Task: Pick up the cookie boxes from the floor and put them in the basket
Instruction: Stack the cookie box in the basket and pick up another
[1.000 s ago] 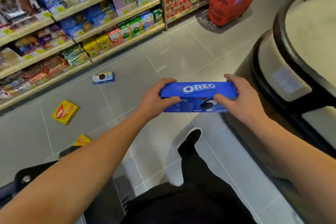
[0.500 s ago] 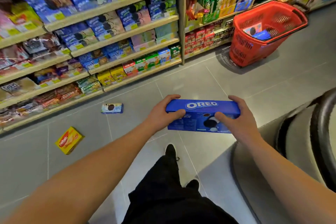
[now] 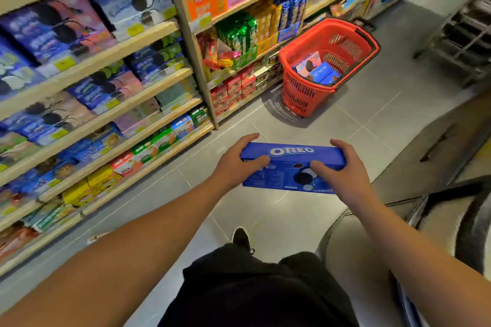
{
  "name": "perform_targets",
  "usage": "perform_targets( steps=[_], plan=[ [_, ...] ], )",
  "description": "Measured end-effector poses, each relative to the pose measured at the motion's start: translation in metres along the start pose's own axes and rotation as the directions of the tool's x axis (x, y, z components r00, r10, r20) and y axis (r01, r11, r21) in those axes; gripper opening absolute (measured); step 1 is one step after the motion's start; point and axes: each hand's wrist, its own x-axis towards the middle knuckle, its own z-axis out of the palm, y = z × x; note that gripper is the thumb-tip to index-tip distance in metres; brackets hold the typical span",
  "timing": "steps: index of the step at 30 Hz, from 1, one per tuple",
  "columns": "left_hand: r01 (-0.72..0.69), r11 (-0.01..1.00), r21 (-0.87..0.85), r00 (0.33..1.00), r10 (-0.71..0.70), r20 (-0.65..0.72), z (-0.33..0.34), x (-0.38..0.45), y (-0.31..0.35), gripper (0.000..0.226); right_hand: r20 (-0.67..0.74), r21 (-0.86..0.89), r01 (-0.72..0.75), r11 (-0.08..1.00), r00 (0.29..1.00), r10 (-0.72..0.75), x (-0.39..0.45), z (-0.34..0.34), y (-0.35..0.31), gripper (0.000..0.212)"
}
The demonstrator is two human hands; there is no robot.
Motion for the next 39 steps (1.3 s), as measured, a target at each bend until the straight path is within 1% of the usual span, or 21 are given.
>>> perform_targets(
  steps=[2, 4, 7, 12, 18, 21, 24, 26, 29, 31, 33, 35, 37, 39],
  plan=[
    [-0.024, 0.999, 0.024, 0.997, 0.022, 0.071, 0.005, 0.039, 0.017, 0.06, -0.058, 0.0, -0.044, 0.999, 0.997, 0.044, 0.024, -0.01, -0.003, 0.062],
    [-0.055, 0.997, 0.053, 0.992, 0.049, 0.113, 0.011, 0.076, 0.031, 0.06, -0.106, 0.01, -0.062, 0.998, 0.992, 0.063, 0.049, -0.018, -0.004, 0.062],
    [-0.067, 0.993, 0.101, 0.983, 0.048, 0.179, 0.023, 0.133, 0.049, 0.062, -0.149, 0.042, -0.106, 0.994, 0.983, 0.111, 0.091, -0.029, 0.001, 0.062],
    [-0.066, 0.989, 0.13, 0.979, 0.039, 0.198, 0.039, 0.23, 0.077, 0.059, -0.153, 0.061, -0.106, 0.993, 0.982, 0.114, 0.189, -0.048, 0.005, 0.061],
    [0.005, 0.988, 0.154, 0.985, -0.031, 0.169, 0.059, 0.336, 0.11, 0.057, -0.088, 0.023, -0.13, 0.991, 0.987, 0.132, 0.314, -0.077, -0.003, 0.059],
    [0.05, 0.996, 0.08, 0.988, -0.061, 0.142, 0.072, 0.383, 0.123, 0.057, -0.048, 0.008, -0.15, 0.989, 0.988, 0.15, 0.375, -0.094, -0.01, 0.057],
    [0.098, 0.992, 0.074, 0.989, -0.106, 0.108, 0.076, 0.435, 0.133, 0.058, -0.007, -0.045, -0.156, 0.987, 0.988, 0.156, 0.439, -0.102, -0.021, 0.05],
    [0.086, 0.994, 0.069, 0.993, -0.092, 0.077, 0.077, 0.467, 0.138, 0.055, 0.034, -0.052, -0.144, 0.988, 0.989, 0.146, 0.48, -0.104, -0.025, 0.048],
    [0.093, 0.992, 0.081, 0.994, -0.097, 0.05, 0.083, 0.529, 0.148, 0.052, 0.079, -0.072, -0.157, 0.985, 0.984, 0.162, 0.556, -0.108, -0.023, 0.055],
    [0.114, 0.989, 0.088, 0.991, -0.12, 0.061, 0.087, 0.565, 0.158, 0.059, 0.112, -0.061, -0.166, 0.984, 0.979, 0.172, 0.596, -0.111, -0.025, 0.059],
    [0.171, 0.981, 0.088, 0.982, -0.177, 0.066, 0.089, 0.599, 0.165, 0.064, 0.146, -0.066, -0.179, 0.982, 0.972, 0.187, 0.635, -0.114, -0.029, 0.06],
    [0.244, 0.97, 0.019, 0.967, -0.245, 0.063, 0.097, 0.628, 0.171, 0.061, 0.176, -0.063, -0.22, 0.973, 0.958, 0.228, 0.671, -0.122, -0.031, 0.059],
    [0.265, 0.962, -0.06, 0.963, -0.262, 0.057, 0.104, 0.644, 0.175, 0.052, 0.2, -0.058, -0.238, 0.969, 0.949, 0.245, 0.693, -0.129, -0.029, 0.056],
    [0.281, 0.955, -0.098, 0.96, -0.277, 0.052, 0.118, 0.666, 0.178, 0.052, 0.226, -0.079, -0.238, 0.968, 0.941, 0.25, 0.723, -0.14, -0.024, 0.054]
  ],
)
